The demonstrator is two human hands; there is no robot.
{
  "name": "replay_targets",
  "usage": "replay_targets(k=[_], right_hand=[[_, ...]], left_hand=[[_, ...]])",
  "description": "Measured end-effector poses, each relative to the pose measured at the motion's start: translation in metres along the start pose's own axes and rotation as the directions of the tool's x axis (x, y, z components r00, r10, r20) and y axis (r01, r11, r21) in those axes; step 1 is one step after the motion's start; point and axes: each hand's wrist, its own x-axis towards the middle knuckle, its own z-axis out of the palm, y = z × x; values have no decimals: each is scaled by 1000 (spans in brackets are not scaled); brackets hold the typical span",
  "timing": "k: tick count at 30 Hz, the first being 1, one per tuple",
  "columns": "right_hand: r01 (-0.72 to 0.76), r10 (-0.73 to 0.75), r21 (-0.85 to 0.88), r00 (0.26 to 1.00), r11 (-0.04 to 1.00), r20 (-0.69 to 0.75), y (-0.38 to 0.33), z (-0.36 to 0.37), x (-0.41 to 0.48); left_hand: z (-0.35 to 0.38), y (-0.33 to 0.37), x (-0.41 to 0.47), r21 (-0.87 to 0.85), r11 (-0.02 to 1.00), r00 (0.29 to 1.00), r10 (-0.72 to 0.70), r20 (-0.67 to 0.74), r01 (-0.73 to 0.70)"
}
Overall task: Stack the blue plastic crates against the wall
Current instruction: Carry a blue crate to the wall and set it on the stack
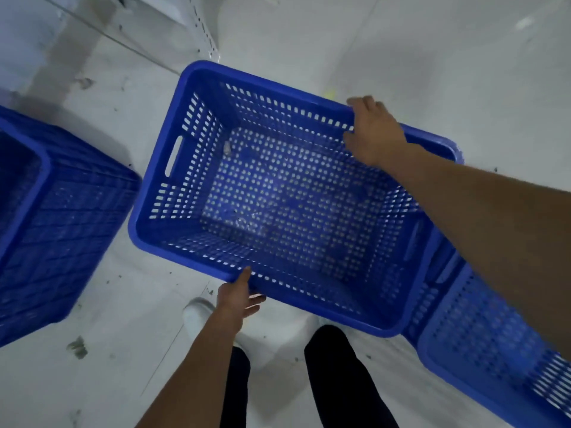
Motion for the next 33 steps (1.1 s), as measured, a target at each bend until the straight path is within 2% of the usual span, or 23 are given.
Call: replay_targets(k=[2,5,10,13,16,20,26,33], right_hand=[[-33,33,14,999,999,21,4,7,20],[-59,58,26,997,998,52,5,15,43],[-143,143,-1,982,990,121,-2,16,67],[-164,163,0,982,986,91,-2,21,71],[-164,161,49,986,985,48,-5,16,65],[-109,101,92,991,990,83,-19,0,47],[-65,61,171,998,983,29,-55,-60,18],[11,-14,301,1000,954,9,-135,-160,-39]], left_hand=[[4,-5,11,-210,978,1000,4,3,-3],[9,-10,21,-301,952,999,47,-21,-51],[11,-10,23,-337,940,998,44,-36,-53],[12,-11,23,-346,936,998,50,-43,-62],[6,-16,21,-378,926,1000,-1,-9,-3],[-8,-28,12,-426,903,999,-33,41,48],[-41,-17,-35,-484,875,997,42,72,-2],[-119,1,-150,-466,880,994,112,20,-90]])
